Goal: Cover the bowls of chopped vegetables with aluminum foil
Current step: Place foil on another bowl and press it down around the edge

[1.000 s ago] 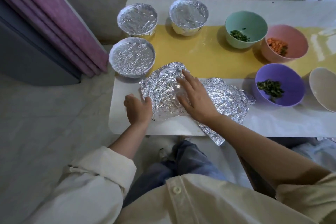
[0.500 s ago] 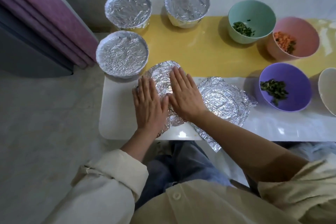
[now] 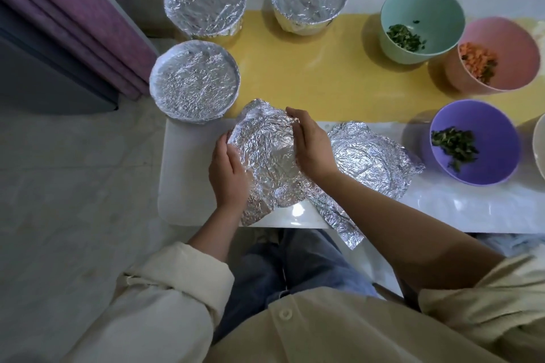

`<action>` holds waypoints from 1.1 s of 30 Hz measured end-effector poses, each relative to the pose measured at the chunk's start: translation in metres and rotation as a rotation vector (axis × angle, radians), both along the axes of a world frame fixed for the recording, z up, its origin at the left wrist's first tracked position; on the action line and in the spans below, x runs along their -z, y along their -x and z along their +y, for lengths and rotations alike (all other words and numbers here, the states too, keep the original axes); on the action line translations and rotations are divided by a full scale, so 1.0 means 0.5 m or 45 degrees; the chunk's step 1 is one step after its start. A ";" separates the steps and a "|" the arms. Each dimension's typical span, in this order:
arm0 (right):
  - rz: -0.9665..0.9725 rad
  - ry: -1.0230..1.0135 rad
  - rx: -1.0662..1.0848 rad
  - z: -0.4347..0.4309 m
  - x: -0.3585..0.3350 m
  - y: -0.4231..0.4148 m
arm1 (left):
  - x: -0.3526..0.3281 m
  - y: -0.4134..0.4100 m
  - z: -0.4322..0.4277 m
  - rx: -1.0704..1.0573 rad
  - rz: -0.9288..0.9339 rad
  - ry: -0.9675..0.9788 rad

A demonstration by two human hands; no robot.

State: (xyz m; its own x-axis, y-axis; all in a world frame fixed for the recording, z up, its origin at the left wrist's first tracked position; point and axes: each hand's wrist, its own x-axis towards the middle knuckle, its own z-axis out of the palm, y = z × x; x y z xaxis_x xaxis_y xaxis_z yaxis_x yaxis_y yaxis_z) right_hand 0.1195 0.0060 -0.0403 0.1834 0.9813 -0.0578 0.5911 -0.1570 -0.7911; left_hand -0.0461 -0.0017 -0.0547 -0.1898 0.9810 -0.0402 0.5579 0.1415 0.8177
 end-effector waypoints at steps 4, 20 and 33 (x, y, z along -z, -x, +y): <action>0.234 0.105 0.145 -0.006 -0.003 -0.005 | -0.011 0.016 0.029 0.074 0.019 0.159; -0.640 -0.470 -0.642 -0.001 -0.047 -0.017 | -0.063 -0.036 -0.025 0.559 0.847 -0.396; -0.190 0.019 -0.367 0.028 0.001 -0.032 | -0.004 -0.011 -0.029 0.339 0.302 -0.212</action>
State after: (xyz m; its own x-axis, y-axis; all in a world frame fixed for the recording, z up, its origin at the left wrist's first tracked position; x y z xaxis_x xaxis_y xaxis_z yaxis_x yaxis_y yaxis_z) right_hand 0.1356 0.0199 -0.0407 -0.0946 0.9933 -0.0660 0.7222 0.0229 -0.6914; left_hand -0.0405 -0.0162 -0.0528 0.0876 0.9866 0.1379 0.7335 -0.1575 0.6612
